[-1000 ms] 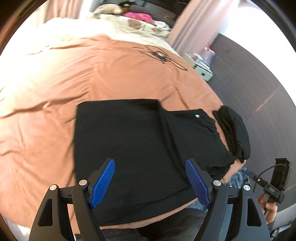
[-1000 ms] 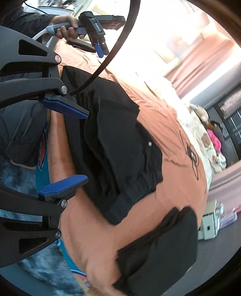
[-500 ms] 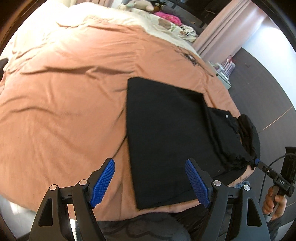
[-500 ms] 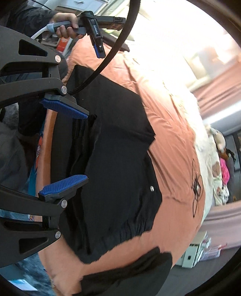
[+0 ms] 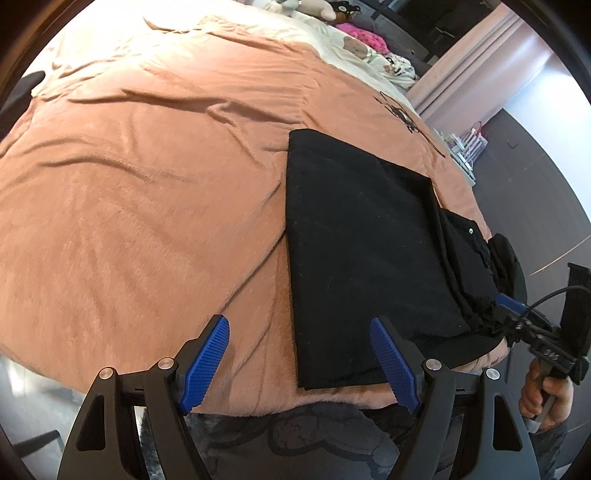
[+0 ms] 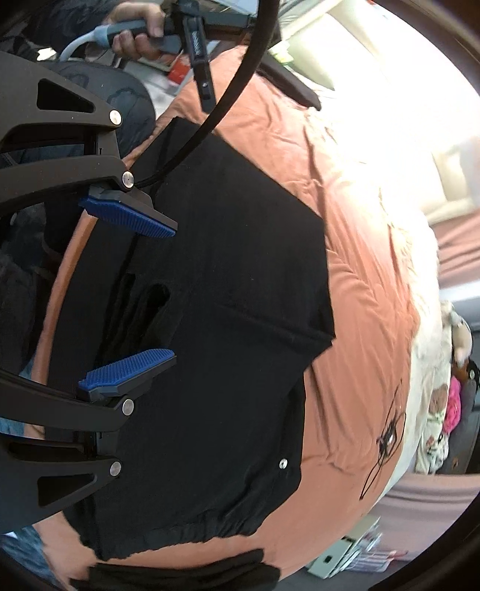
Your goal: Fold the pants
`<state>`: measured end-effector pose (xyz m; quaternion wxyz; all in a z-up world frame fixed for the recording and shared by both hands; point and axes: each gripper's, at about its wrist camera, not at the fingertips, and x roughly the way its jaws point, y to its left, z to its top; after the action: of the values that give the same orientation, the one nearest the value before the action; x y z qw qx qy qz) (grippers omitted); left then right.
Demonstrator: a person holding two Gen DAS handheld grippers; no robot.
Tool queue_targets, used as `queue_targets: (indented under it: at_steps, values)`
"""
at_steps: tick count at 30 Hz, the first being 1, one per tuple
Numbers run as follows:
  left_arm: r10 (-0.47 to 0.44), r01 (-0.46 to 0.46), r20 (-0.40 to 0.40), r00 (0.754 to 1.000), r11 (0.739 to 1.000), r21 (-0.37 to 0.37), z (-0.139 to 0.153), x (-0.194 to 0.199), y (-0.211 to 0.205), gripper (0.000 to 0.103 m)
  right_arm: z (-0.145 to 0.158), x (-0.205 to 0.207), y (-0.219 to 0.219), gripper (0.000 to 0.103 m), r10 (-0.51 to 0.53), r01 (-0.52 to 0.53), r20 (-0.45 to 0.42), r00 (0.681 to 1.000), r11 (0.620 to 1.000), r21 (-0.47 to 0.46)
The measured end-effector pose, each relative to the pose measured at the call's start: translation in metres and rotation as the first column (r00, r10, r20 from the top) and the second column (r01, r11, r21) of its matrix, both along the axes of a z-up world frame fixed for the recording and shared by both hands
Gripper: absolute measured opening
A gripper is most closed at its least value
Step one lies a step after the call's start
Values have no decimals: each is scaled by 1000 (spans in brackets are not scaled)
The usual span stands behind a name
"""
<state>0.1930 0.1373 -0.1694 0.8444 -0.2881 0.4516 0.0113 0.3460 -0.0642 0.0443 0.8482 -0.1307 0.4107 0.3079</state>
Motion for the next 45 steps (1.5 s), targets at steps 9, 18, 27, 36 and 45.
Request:
queue_targets:
  at_steps: [9,18,27,36,45]
  values:
    - [29,-29,4,1000,999,21,10,-10,9,80,-17,12,23,19,20,-19,5,1000,992,-122]
    - [68,-69,17,998,997,29,19,-17,26,80,42,25,2,11,17,-13,92,996,999,-41]
    - [53,-55,24,998,996,76,23,-11,29,83,85,83,-45,7,-91,92,135,987,996,0]
    - [63,-62,-9,998,996,71,11,-3,31,84,81,149,-47,7,-159,165,134,978,986,-34]
    - [83,-80,-31,996,995,66,3,0,37,84,55,203,-50,14,-340,352,121,933,931,-100]
